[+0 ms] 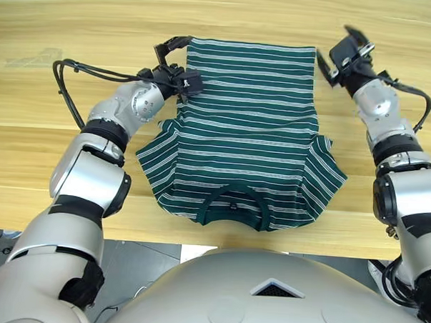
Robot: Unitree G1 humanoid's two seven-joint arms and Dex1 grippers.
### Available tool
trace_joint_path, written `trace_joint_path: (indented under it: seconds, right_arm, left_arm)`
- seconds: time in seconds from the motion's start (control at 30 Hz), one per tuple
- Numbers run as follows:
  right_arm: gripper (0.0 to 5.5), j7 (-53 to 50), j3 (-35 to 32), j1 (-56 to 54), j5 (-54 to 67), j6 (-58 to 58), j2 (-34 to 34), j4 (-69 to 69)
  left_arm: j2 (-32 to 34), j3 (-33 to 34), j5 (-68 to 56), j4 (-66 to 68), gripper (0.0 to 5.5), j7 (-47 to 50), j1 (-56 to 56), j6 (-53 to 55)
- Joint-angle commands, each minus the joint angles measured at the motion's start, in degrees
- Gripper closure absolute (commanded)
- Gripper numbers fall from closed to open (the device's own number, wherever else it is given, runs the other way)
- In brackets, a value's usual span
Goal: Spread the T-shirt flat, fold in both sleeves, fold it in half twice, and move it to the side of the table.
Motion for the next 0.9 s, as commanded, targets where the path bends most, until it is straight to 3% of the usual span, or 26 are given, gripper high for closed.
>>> trace_joint_path:
  seconds: [0.03, 0.17, 0.27, 0.4, 0.53, 0.73, 0.83, 0.9]
  right_arm:
    - [2.08, -0.9, -4.7, -2.4, 4.2, -4.1, -1.5, -3.2]
    - [2.08, 0.3, -6.5, 0.1, 6.0, -6.7, -1.7, -6.6]
    - [2.08, 1.0, -7.2, 1.4, 6.7, -7.0, -1.3, -8.4]
    - [2.08, 2.1, -7.8, 4.3, 7.9, -6.8, -0.5, -11.5]
    - [2.08, 2.6, -7.7, 7.2, 8.3, -6.1, 0.2, -13.9]
    - [2.08, 4.1, -8.9, 13.0, 10.3, -4.0, -0.1, -25.3]
    - [2.08, 4.5, -10.5, 17.5, 12.6, -0.5, -0.9, -36.6]
    - [2.08, 4.8, -11.5, 20.3, 13.6, 2.1, -1.4, -42.9]
  left_arm:
    - [0.6, 0.4, 0.7, 2.8, 0.69, 0.4, 1.9, 5.4]
    - [1.2, 5.3, -3.3, 2.9, 0.69, 3.5, 2.7, 8.7]
    - [1.8, 10.6, -8.7, -0.8, 0.69, 4.8, 3.6, 3.6]
    - [3.1, 19.0, -19.3, -15.4, 0.69, 0.4, 10.5, -2.8]
    - [4.1, 23.1, -27.7, -34.6, 0.69, -7.6, 20.2, -1.0]
    - [4.8, 37.2, -44.9, -70.6, 0.69, -10.4, 42.6, 19.9]
    - [-0.3, 47.0, -66.8, -91.0, 0.69, -5.4, 60.8, 34.8]
    - [-4.4, 48.6, -77.0, -99.0, 0.69, -2.7, 70.6, 38.0]
